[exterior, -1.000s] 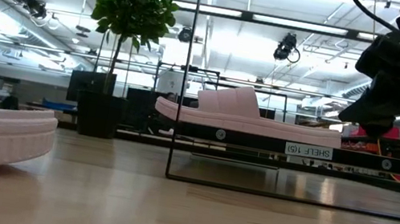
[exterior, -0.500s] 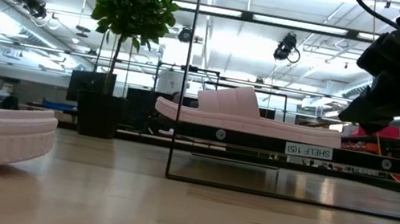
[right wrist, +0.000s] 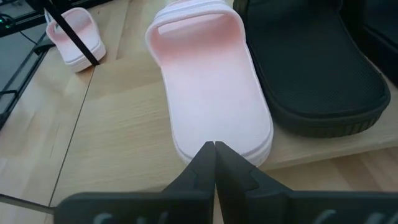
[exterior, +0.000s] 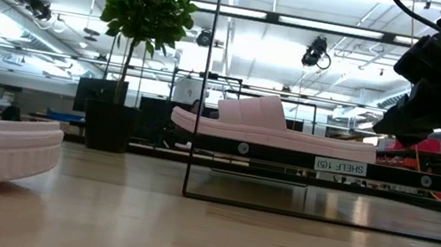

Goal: Pick and place slides into the shelf
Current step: Put the pink slides on the shelf

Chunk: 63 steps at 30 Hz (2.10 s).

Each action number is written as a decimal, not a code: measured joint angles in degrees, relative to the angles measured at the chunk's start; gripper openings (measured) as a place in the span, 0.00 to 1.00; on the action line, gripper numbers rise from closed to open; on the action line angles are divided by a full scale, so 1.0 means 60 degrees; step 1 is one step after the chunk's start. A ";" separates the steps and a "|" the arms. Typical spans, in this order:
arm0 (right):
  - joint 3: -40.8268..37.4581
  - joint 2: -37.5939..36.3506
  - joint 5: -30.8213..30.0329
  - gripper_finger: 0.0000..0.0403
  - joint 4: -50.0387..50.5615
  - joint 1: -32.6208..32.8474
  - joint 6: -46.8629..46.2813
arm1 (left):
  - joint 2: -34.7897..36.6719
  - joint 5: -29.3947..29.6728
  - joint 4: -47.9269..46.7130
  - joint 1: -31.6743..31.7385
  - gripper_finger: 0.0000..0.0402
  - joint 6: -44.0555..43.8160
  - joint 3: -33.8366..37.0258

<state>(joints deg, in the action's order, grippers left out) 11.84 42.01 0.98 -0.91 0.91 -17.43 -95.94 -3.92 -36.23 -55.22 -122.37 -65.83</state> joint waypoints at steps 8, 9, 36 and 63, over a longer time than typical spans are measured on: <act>0.0000 -0.0002 -0.0001 0.03 -0.0001 0.0000 0.0018 | -0.0267 -0.0390 -0.1144 -0.0051 0.04 -0.0265 -0.0713; -0.0003 0.0001 -0.0001 0.03 0.0000 0.0000 0.0018 | -0.0267 -0.0322 -0.1151 -0.0051 0.04 -0.0204 -0.0709; -0.0002 0.0002 0.0406 0.03 -0.0001 0.0004 0.0508 | -0.0267 -0.0283 -0.0308 -0.0105 0.22 -0.1225 -0.0698; -0.0004 0.0001 0.0425 0.03 -0.0006 0.0000 0.0594 | -0.0691 0.0778 -0.1067 -0.0167 0.61 -0.1805 -0.0370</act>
<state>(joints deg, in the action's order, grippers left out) 11.81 42.01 3.53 -0.94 0.91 -13.86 -100.08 0.75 -42.63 -56.23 -133.20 -68.05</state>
